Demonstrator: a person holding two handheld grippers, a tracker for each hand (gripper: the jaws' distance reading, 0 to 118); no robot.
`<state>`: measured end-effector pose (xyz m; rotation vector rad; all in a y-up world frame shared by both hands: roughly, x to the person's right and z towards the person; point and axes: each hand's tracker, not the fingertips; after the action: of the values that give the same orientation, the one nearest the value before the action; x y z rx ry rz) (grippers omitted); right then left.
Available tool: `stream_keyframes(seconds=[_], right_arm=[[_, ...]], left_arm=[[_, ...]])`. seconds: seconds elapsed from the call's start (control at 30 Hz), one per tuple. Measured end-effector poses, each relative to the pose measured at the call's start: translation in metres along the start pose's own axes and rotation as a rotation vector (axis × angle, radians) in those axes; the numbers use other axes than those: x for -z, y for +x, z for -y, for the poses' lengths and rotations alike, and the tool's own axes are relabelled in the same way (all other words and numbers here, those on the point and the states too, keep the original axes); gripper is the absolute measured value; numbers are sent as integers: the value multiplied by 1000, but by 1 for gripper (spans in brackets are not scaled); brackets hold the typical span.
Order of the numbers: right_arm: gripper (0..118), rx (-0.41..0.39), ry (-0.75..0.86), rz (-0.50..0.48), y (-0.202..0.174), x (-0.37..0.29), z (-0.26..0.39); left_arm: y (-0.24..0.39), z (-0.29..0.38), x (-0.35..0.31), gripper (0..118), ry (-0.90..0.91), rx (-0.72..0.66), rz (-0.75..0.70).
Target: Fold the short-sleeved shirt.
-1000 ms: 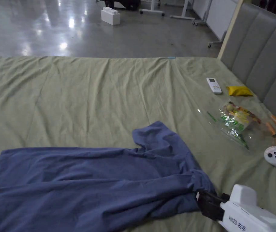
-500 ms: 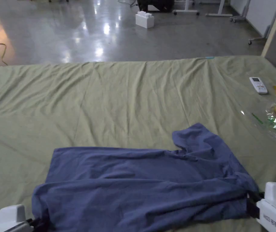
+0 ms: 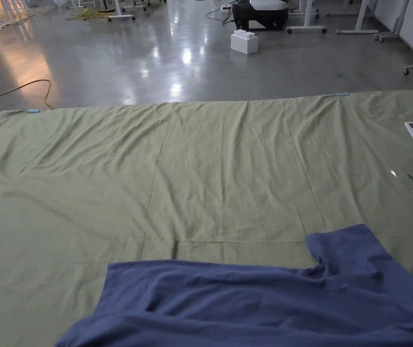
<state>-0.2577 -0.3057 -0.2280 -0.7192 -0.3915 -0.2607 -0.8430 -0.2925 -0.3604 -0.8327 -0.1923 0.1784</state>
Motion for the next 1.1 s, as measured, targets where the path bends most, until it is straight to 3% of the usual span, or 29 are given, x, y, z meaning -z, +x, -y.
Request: stream_keyframes(seconds=[0.1, 0.13, 0.17, 0.2, 0.23, 0.37, 0.47, 0.6, 0.73, 0.8, 0.83, 0.87, 0.9, 0.93, 1.0, 1.07, 1.1], right_arm=[[12, 24, -17, 10, 3, 11, 14], [19, 21, -38, 21, 5, 17, 17], [39, 21, -56, 30, 7, 23, 18], [68, 19, -65, 50, -1, 21, 20], [77, 21, -61, 50, 0, 21, 20], [77, 31, 77, -6, 7, -6, 7], [79, -132, 235, 5, -17, -40, -7], [80, -148, 412, -161, -51, -88, -28], [80, -185, 504, -233, -81, -110, -38], [75, -206, 506, -258, -90, -116, -39], [66, -220, 513, -280, -93, -120, -39], [52, -230, 524, -286, -98, -123, -39], [26, -234, 523, -291, -100, -125, -39], [12, -237, 523, -301, -102, -126, -38], [4, -251, 546, -316, -105, -127, -36], [0, -247, 487, -298, -109, -124, -35], [0, -266, 537, -299, -110, -125, -35]], left_arm=[[-5, 24, 15, 10, -47, -11, -6], [-8, 28, 23, 19, -58, -15, -13], [-11, 31, 28, 38, -67, -25, -23], [-15, 32, 30, 67, -66, -31, -30], [-18, 31, 27, 77, -44, -59, 1], [-10, 11, -28, 78, 225, 6, 5], [15, -8, -66, 78, 394, 157, -65], [55, -28, -109, 78, 585, 264, -54], [90, -36, -130, 77, 657, 313, -39], [100, -36, -132, 71, 662, 358, -32], [106, -36, -133, 60, 660, 366, -38], [110, -34, -133, 40, 657, 378, -42], [110, -33, -131, 11, 659, 385, -43], [111, -31, -131, 7, 658, 386, -37], [110, -28, -130, 0, 639, 401, 63], [110, -25, -128, 0, 648, 378, 56], [110, -26, -128, 0, 636, 371, 64]])
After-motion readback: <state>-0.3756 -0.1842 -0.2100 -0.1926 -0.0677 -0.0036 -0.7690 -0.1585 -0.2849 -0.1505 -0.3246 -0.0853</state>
